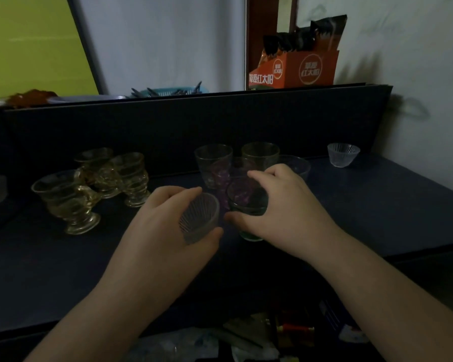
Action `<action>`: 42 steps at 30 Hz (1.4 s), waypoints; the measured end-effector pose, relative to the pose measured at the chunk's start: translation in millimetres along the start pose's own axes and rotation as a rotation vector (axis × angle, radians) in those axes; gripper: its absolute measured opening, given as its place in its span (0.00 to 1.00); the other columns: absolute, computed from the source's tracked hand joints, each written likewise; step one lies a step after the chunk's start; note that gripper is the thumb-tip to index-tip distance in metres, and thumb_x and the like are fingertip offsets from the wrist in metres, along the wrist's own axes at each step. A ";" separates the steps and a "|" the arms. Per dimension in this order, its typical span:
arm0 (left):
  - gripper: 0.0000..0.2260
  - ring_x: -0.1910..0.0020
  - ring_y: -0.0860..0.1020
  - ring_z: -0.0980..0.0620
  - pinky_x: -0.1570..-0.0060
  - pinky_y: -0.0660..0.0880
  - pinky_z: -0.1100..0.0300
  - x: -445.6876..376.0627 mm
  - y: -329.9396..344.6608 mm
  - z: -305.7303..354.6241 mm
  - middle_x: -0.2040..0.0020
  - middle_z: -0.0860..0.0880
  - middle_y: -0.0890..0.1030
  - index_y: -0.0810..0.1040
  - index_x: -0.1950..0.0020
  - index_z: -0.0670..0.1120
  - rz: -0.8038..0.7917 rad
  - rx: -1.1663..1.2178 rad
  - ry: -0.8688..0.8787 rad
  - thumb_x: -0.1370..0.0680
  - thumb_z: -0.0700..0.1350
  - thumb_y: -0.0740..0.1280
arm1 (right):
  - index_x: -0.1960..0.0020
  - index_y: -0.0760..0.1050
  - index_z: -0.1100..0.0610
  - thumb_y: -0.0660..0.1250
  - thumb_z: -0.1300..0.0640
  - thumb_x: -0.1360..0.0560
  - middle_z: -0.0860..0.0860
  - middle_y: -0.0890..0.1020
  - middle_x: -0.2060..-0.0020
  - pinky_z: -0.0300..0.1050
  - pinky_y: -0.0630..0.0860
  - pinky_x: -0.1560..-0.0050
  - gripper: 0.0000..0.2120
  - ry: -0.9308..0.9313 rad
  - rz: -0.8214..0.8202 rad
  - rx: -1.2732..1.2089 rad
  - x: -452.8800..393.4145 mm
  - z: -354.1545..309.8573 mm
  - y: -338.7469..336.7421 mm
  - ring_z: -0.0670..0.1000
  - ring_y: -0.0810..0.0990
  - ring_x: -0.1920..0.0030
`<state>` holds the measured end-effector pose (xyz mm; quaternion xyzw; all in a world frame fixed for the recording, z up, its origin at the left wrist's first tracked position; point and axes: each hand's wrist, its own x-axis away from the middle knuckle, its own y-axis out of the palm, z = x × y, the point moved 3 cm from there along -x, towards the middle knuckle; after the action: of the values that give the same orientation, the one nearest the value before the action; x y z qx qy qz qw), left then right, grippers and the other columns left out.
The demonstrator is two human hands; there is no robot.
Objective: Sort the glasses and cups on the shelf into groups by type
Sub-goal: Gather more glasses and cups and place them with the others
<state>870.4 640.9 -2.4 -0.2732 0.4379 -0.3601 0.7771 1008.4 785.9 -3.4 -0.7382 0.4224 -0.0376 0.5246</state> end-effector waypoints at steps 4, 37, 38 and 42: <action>0.33 0.44 0.66 0.72 0.57 0.66 0.73 0.9 -4.5 -9.3 0.41 0.68 0.65 0.68 0.29 0.59 -0.021 0.022 0.019 0.33 0.62 0.69 | 0.32 0.72 0.46 0.74 0.30 0.37 0.46 0.70 0.41 0.48 0.72 0.36 0.38 0.019 0.025 -0.013 -8.3 -9.6 9.0 0.47 0.70 0.37; 0.26 0.49 0.73 0.52 0.52 0.71 0.57 -150.9 234.2 196.0 0.40 0.49 0.71 0.73 0.33 0.49 -0.277 -0.038 0.046 0.28 0.56 0.70 | 0.32 0.73 0.46 0.68 0.35 0.34 0.40 0.74 0.45 0.42 0.73 0.41 0.32 0.184 0.201 0.064 126.1 241.0 -174.7 0.42 0.75 0.42; 0.26 0.49 0.73 0.51 0.52 0.71 0.57 -156.8 241.5 194.9 0.40 0.48 0.71 0.73 0.34 0.49 -0.273 -0.044 0.031 0.29 0.57 0.70 | 0.32 0.73 0.46 0.69 0.36 0.33 0.39 0.74 0.45 0.43 0.73 0.41 0.32 0.180 0.198 0.054 125.3 243.8 -175.0 0.42 0.75 0.42; 0.25 0.48 0.74 0.50 0.49 0.72 0.57 -170.4 259.9 196.2 0.38 0.48 0.70 0.74 0.36 0.48 -0.254 -0.045 -0.001 0.29 0.57 0.72 | 0.32 0.72 0.45 0.69 0.36 0.33 0.39 0.74 0.45 0.44 0.74 0.40 0.32 0.154 0.190 0.030 120.5 251.2 -177.5 0.40 0.74 0.42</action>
<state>1065.0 952.2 -20.7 -0.3441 0.4075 -0.4455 0.7190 1314.5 909.0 -19.2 -0.6820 0.5288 -0.0508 0.5027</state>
